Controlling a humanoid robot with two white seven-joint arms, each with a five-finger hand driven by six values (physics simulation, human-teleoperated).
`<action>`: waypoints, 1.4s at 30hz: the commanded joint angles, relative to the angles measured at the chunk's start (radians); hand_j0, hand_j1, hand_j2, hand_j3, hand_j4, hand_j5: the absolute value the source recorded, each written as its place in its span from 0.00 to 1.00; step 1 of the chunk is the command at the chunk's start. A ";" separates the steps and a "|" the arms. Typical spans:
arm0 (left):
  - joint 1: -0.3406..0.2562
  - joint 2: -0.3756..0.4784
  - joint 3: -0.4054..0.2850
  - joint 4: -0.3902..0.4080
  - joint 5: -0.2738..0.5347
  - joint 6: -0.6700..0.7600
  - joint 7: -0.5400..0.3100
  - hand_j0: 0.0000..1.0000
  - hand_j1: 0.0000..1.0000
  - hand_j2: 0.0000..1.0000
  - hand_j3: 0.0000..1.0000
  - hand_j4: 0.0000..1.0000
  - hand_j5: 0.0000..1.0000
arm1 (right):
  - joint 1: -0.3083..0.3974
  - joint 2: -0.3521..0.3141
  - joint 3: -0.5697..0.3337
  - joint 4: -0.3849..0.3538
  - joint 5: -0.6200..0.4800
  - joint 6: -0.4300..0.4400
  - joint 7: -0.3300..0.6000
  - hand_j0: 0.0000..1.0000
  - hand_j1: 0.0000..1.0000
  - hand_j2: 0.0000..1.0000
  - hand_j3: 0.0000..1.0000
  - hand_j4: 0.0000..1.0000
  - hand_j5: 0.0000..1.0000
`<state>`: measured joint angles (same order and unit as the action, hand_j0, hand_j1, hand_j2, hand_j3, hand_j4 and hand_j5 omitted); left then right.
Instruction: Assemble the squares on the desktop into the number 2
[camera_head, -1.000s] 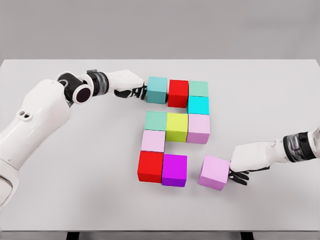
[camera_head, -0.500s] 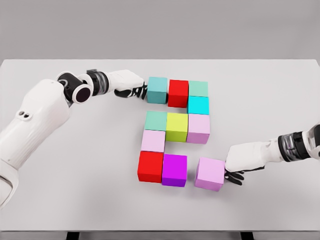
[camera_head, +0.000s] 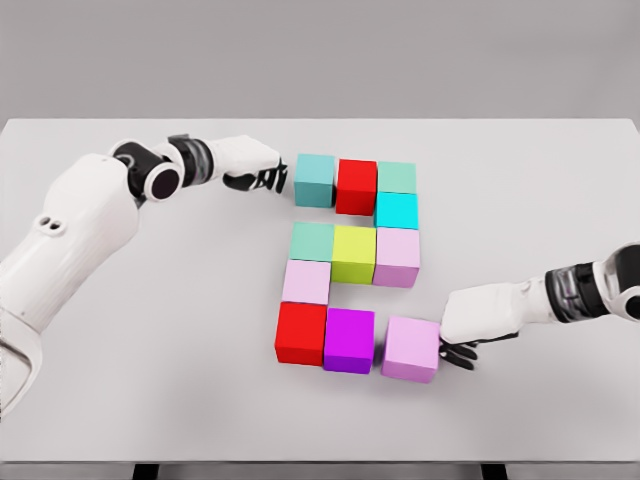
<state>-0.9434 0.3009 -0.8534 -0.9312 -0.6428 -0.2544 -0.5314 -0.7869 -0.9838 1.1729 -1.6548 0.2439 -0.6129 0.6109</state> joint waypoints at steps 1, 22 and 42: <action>-0.002 -0.022 0.002 0.037 -0.001 0.003 0.004 0.46 0.46 0.46 0.46 0.46 0.46 | 0.000 0.008 -0.001 0.000 -0.006 0.002 0.000 0.12 0.12 0.12 0.12 0.12 0.12; -0.037 -0.049 0.002 0.074 -0.018 0.049 0.004 0.46 0.46 0.46 0.46 0.46 0.46 | -0.006 0.022 -0.006 0.004 -0.012 0.002 0.000 0.12 0.12 0.12 0.12 0.12 0.12; -0.077 -0.146 0.037 0.114 -0.017 0.089 0.151 0.48 0.48 0.48 0.48 0.48 0.48 | -0.002 0.007 -0.033 0.056 0.002 0.002 0.000 0.13 0.13 0.13 0.13 0.13 0.13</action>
<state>-1.0186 0.1571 -0.8142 -0.8177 -0.6607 -0.1668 -0.3828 -0.7885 -0.9759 1.1431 -1.6029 0.2486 -0.6129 0.6109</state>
